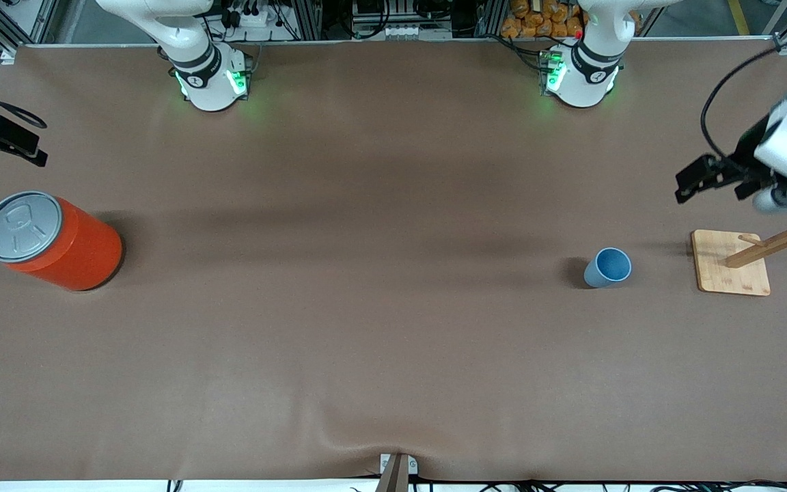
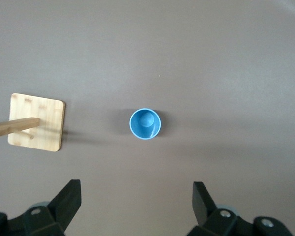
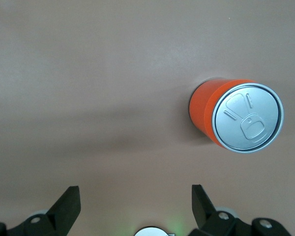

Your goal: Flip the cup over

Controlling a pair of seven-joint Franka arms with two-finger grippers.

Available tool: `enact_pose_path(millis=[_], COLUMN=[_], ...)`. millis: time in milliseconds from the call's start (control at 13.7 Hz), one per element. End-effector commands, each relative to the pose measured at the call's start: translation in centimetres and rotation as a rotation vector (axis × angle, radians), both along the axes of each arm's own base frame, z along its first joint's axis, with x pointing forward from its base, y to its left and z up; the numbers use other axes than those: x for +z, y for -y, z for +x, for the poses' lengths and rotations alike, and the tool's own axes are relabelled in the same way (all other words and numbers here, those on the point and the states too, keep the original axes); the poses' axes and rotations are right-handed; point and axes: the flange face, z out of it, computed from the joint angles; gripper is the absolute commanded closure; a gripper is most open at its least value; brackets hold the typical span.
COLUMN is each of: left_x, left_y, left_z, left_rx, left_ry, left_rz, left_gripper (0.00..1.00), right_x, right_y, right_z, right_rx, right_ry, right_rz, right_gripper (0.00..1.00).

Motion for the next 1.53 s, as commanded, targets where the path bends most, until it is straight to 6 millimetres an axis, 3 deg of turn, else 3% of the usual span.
enact_pose_path(millis=[0, 950, 1169, 1462], left_x=[0.8, 3.4, 5.1, 5.2], left_y=[0.5, 0.2, -0.5, -0.9], left_z=[-2.4, -2.6, -3.2, -3.2], left_rx=[0.001, -0.034, -0.02, -0.019], left_ry=[-0.006, 0.001, -0.019, -0.03], left_rz=[0.043, 0.034, 0.032, 0.039], left_gripper=[0.0, 0.0, 0.0, 0.0], right_x=[0.1, -0.1, -0.1, -0.1], right_y=[-0.5, 0.1, 0.1, 0.1], right_z=[-0.5, -0.5, -0.4, -0.5], right_rx=[-0.004, -0.016, -0.016, -0.018], right_ry=[-0.003, -0.005, -0.003, -0.003], right_rz=[-0.017, -0.015, -0.015, -0.015], right_gripper=[0.0, 0.0, 0.0, 0.0])
